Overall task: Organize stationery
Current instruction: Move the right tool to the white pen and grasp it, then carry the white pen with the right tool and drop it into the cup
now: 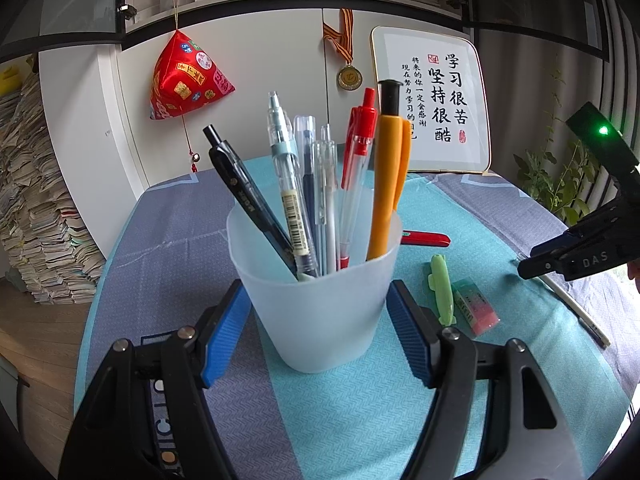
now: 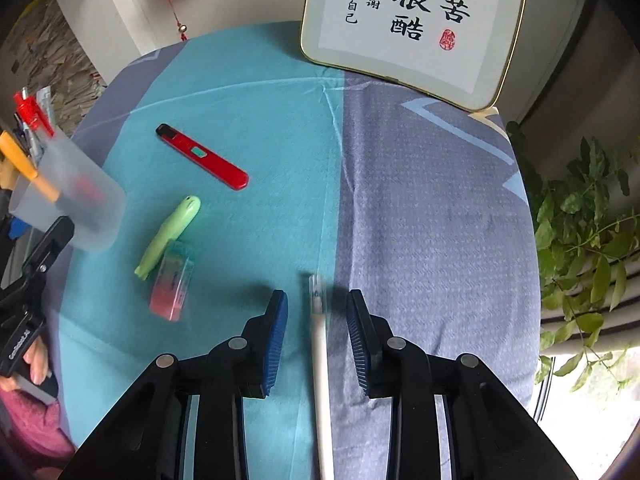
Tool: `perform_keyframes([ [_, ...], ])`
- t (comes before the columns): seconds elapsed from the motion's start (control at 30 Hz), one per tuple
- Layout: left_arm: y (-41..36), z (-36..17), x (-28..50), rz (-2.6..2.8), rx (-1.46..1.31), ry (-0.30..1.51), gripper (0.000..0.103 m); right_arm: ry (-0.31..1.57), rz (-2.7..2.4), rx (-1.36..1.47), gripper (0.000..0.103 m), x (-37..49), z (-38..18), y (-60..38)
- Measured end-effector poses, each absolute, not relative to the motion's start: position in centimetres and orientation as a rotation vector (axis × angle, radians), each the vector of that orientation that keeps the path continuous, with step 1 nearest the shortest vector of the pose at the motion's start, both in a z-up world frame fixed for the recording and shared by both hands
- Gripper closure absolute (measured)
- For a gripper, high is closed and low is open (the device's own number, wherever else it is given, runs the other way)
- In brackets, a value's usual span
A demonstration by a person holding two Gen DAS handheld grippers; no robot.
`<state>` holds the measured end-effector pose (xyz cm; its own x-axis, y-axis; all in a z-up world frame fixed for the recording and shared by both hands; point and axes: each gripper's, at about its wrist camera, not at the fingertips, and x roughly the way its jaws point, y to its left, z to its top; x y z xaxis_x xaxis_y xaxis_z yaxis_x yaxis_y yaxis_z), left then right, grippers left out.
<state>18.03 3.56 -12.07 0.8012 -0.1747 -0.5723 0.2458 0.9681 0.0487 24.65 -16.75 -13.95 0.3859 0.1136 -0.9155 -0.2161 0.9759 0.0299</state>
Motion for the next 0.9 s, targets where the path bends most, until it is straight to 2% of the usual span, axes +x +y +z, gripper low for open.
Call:
perform_keyframes([
  [0.03,3.5,-12.1,18.0,-0.226,0.123,0.601,0.034,1.151,0.207,-0.099,0.077,24.7,-14.0,-16.7],
  [0.07,3.6,-12.1,18.1,-0.226,0.122,0.601,0.034,1.147,0.202,-0.107,0.088,24.7,-14.1,-16.7],
  [0.1,3.6,-12.1,18.0,-0.226,0.122,0.601,0.034,1.145,0.200,-0.107,0.093,24.7,-14.1,-16.7],
  [0.2,3.5,-12.1,18.0,-0.226,0.122,0.601,0.034,1.123,0.200,-0.082,0.096,24.4,-13.3,-17.0],
  [0.53,3.5,-12.1,18.0,-0.226,0.123,0.601,0.034,1.004,0.254,-0.117,0.099,20.9,-7.4,-16.7],
  [0.9,3.6,-12.0,18.1,-0.227,0.122,0.601,0.034,1.186,0.203,-0.115,0.097,24.4,-13.0,-16.9],
])
